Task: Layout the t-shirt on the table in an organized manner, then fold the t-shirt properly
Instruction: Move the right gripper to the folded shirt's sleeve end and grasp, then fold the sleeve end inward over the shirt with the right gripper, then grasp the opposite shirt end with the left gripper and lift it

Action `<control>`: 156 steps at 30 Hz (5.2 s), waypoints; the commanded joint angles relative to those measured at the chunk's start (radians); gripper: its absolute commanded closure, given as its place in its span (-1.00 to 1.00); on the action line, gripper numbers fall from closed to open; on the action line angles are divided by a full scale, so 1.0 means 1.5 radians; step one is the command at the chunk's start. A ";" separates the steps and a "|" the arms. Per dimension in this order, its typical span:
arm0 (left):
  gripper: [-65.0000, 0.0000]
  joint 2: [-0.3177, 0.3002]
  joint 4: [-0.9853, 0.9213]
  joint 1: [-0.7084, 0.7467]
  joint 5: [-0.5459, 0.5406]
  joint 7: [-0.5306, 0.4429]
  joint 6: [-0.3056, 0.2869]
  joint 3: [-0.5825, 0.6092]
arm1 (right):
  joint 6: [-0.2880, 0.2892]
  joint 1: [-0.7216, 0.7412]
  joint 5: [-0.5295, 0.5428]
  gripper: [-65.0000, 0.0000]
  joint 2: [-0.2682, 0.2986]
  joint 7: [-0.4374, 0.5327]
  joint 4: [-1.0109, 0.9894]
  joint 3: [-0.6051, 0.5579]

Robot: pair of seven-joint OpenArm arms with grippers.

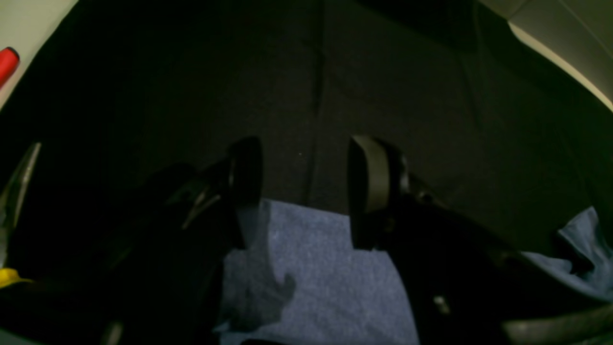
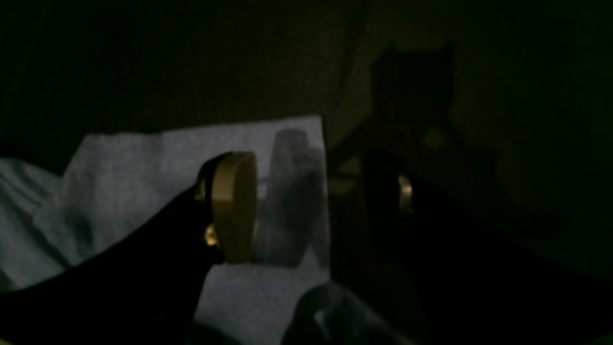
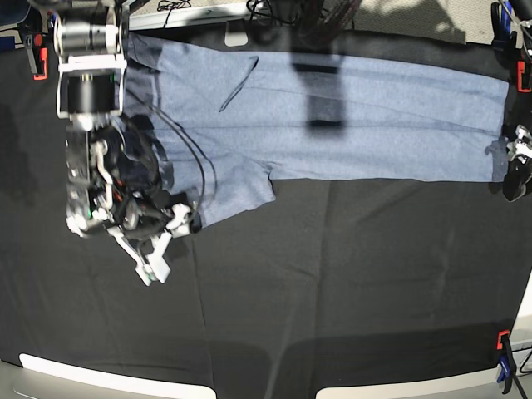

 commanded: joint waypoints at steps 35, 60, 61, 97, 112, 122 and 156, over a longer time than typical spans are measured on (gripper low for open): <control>0.18 -0.014 0.013 -0.005 -0.014 -0.016 -0.008 -0.003 | 0.005 -0.016 -0.147 0.95 -0.092 -0.062 0.157 -0.017; 0.18 -0.014 0.012 -0.005 0.022 -0.018 -0.008 -0.003 | 0.005 -0.330 -0.152 0.95 -0.092 -0.029 0.433 -0.153; 0.18 -0.014 0.012 -0.005 0.020 -0.018 -0.008 -0.003 | 0.005 -0.336 -0.152 0.95 -0.092 -0.029 0.433 -0.161; 0.18 -0.015 0.012 0.040 0.020 -0.012 -0.008 -0.058 | 0.011 -0.284 -0.115 0.31 -0.093 -0.016 0.478 -0.149; 0.18 0.038 0.007 0.105 -0.020 -0.020 -0.008 -0.085 | 0.017 -0.284 -0.019 0.31 -0.090 0.010 0.478 0.124; 0.18 0.041 -0.076 0.079 -0.020 -0.015 -0.008 -0.085 | 0.049 -0.283 0.016 0.31 -0.090 -0.014 0.478 0.124; 0.74 0.041 -0.076 0.081 -0.084 0.084 -0.008 0.001 | 0.050 -0.282 0.016 0.31 -0.090 -0.011 0.478 0.124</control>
